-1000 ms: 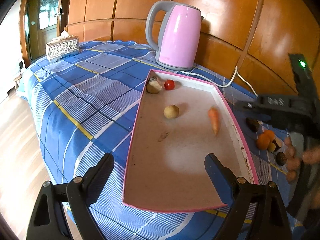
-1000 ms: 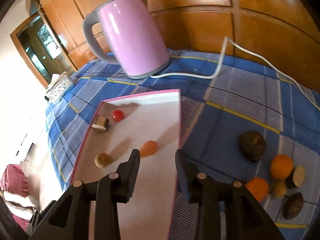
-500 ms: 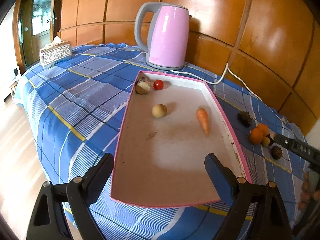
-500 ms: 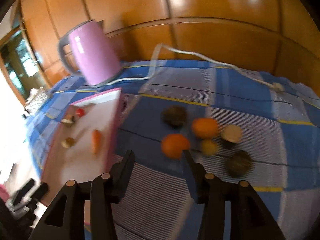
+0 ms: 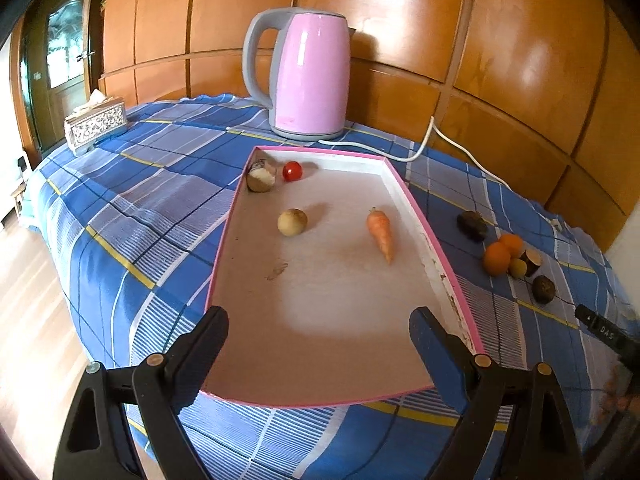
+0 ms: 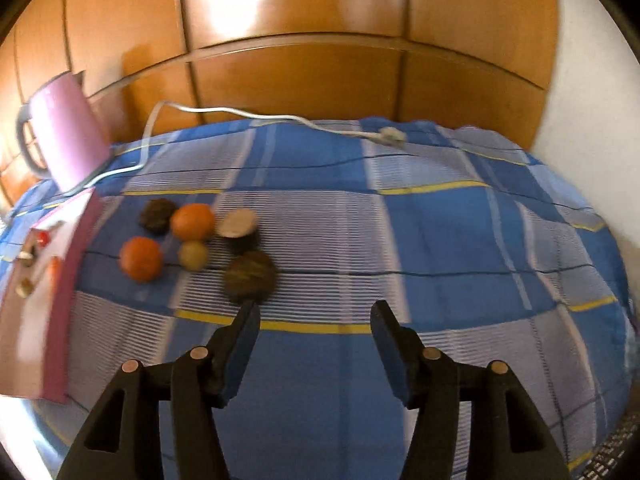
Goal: Organize fruits
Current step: 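Withdraw the right tool from the tray back toward the remaining fruits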
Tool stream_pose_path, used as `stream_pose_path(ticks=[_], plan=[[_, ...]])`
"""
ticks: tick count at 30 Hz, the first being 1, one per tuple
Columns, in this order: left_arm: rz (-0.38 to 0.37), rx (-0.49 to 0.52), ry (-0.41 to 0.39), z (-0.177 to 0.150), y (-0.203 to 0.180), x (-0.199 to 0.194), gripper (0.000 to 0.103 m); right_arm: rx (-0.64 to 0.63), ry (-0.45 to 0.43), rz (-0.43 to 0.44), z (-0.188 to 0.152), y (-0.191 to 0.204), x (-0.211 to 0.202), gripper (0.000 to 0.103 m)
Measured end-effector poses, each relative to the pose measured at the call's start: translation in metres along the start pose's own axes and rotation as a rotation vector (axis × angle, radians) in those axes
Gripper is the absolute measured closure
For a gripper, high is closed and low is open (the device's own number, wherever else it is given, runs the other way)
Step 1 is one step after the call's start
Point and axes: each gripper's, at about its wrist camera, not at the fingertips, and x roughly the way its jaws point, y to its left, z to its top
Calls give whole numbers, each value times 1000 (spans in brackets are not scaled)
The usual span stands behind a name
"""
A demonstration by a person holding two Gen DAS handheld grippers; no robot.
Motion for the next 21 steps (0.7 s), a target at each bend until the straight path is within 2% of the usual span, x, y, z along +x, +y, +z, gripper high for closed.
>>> stream_pose_path(ticks=[5,9,21], plan=[[-5,29,-2,1,-8,-3,11,50,-2,-92,-9,-25,8,43],[-26,48,4,3,-13,-3,11,87,4,-131,-15,-44,13,43],[-133,121,31,18,-44,-4,12,151,3,-176,-29,-72,21,43]])
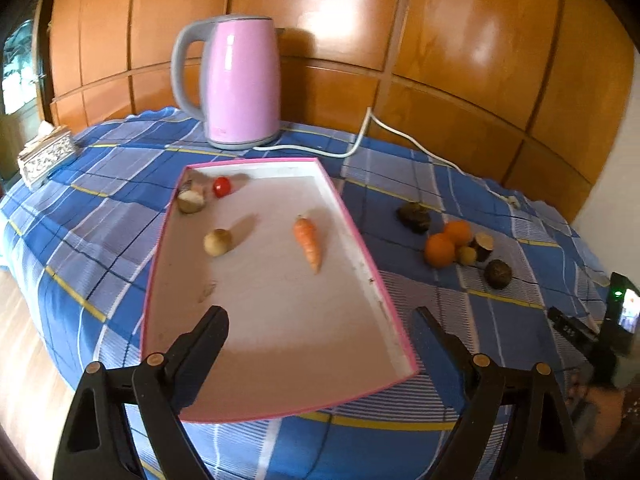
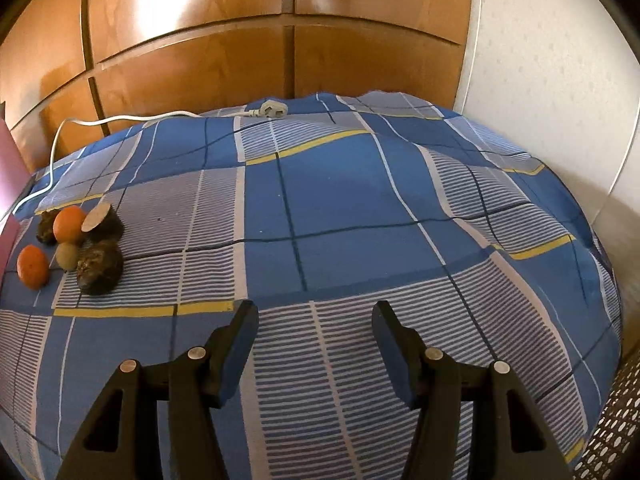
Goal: Organize fruits
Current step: 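Withdraw the right tool from the tray back toward the remaining fruits, then reach the left tool to the dark brown round fruit and grasp it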
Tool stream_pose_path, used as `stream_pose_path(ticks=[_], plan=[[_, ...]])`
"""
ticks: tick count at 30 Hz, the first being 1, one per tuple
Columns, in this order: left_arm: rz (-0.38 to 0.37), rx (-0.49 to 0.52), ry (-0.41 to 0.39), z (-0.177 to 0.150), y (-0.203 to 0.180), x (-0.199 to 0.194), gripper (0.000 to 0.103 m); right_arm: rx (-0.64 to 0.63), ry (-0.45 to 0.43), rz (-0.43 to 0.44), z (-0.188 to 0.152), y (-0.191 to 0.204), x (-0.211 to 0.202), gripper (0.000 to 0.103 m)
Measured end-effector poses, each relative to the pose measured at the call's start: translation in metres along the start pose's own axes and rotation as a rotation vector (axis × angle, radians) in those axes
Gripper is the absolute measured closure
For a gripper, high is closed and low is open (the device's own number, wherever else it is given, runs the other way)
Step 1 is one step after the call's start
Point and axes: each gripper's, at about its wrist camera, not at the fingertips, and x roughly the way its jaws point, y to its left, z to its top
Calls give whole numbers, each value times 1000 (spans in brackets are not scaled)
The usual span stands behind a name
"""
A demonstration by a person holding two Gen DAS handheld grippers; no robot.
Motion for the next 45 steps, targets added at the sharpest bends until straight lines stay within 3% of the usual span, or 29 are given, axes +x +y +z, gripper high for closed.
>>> stream_pose_path(ticks=[6,11,14,23,26,30,34,40,45], plan=[[-58,55,2,16,-25,2,14,9,-6,10,-1,-3,2,39],[-100,108,28,36,-51,17,29,18,-12,21,-2,-5,3,38],[-131,121,85,39,-63,31,33,17,-13,28,-2,-5,3,36],[-154,121,182,47,-80,63,34,18,-18,41,-3,-5,3,33],[-166,144,202,51,-88,71,46,21,-19,45,-3,-6,3,33],[-225,199,210,50,-109,75,54,18,-19,47,-3,-5,2,32],[-286,310,228,40,-143,82,65,16,-19,51,-3,-5,3,31],[-348,366,265,40,-187,101,64,15,-21,53,-3,-5,3,30],[-336,389,302,43,-221,130,46,14,-22,58,-4,-5,3,29]])
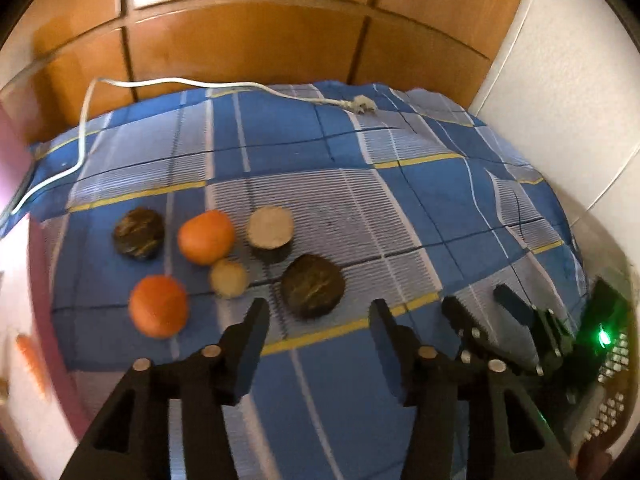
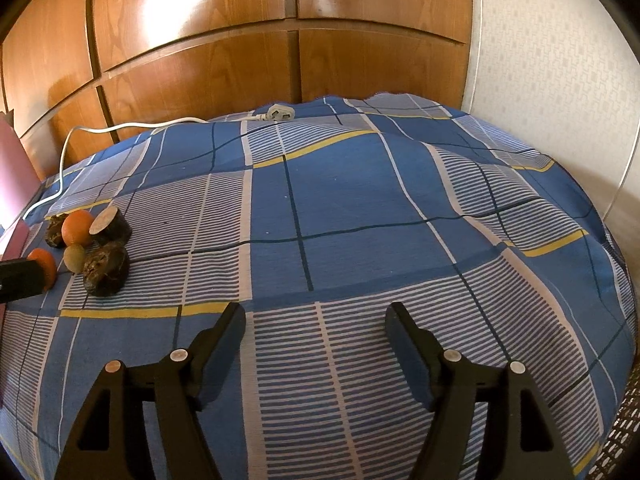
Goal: Organize fruits
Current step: 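Reach the left tool to the dark brown round fruit and grasp it, then carry the dark brown fruit into the pink tray and open the left tool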
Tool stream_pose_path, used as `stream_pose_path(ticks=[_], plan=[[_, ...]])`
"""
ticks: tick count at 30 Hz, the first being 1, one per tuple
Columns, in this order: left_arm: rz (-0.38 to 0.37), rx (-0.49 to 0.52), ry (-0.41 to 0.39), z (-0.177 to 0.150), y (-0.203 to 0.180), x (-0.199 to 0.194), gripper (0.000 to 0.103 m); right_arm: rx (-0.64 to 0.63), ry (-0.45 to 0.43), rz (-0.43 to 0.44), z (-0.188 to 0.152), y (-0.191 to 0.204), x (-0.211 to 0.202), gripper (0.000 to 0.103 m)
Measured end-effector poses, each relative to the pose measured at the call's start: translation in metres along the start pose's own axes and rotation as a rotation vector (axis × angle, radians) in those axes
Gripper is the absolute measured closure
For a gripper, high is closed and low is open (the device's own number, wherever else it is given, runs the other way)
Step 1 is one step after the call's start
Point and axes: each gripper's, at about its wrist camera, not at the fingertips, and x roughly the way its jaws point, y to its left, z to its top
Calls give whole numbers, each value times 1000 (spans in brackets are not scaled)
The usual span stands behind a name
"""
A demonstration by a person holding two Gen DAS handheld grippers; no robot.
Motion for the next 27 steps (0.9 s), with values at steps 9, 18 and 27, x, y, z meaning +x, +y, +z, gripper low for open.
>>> stream_pose_path(ticks=[9,18,27], plan=[[54,49,55,4,0,44,58,-2,-2,10,-1,1,0,26],[11,9,1,-41,1,3,59,-7,-4,11,-2,1,1,25],[-4,-153,-118,-77,46,-69,59,-20,-2,2,-1,3,2,24]])
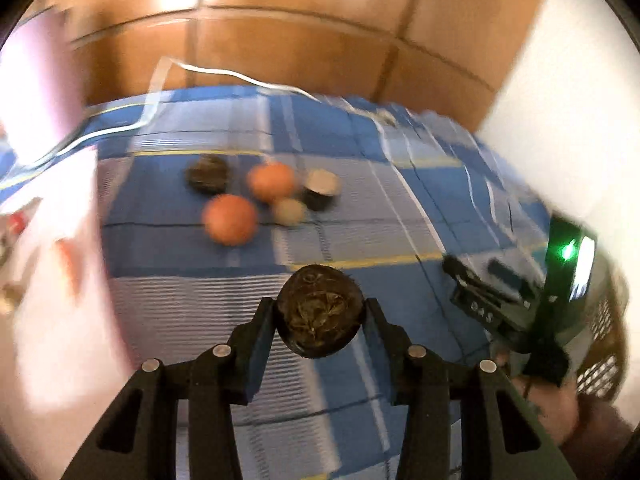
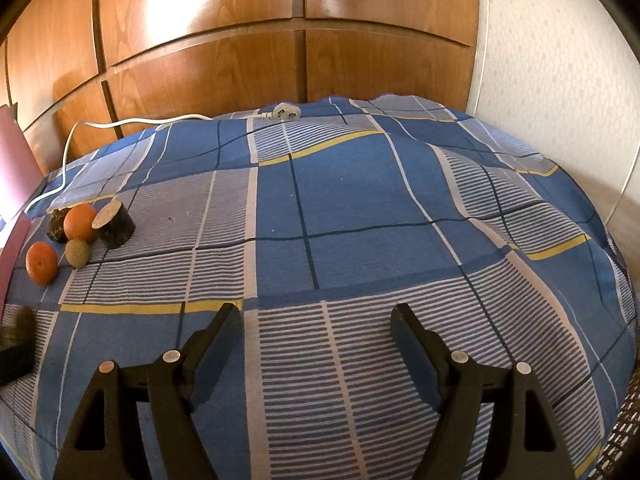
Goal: Organize fruits
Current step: 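Carry the dark brown fruit into the pink tray and open the left tool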
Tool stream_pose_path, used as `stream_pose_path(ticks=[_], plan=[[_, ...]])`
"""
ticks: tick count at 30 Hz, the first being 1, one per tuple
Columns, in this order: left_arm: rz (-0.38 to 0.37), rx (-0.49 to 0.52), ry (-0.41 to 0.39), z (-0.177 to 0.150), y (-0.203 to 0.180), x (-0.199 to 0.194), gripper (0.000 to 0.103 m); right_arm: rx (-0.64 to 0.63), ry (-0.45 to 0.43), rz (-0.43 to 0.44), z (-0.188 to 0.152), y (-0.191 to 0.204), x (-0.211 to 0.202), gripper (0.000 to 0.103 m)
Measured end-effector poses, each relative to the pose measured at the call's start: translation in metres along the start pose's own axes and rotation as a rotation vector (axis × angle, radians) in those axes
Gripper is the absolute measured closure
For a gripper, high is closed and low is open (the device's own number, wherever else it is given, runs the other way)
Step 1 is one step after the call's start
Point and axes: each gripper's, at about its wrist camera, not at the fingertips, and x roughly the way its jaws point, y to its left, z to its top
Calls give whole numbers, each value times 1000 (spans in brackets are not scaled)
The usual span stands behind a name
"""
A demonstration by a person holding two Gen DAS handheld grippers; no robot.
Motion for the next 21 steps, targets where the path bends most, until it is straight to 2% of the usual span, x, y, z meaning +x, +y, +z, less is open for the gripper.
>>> stream_pose_path(ticks=[3,5,8,11,16,21], plan=[[29,-89,-57,2,35,-27,59,-2,0,-3,0,0,0,24],[74,-154,-98,4,65,-44,59,-5,1,-6,0,1,0,24],[144,-271,-117,8,114,-57,59,-10,1,-13,0,1,0,24],[174,-395,-119,13,164,-59,59,-14,2,-18,0,2,0,24],[236,-489,-128,31,217,-52,58,-17,3,-22,0,2,0,24],[311,-493,-127,43,240,-39,55,-22,4,-27,1,3,0,24]])
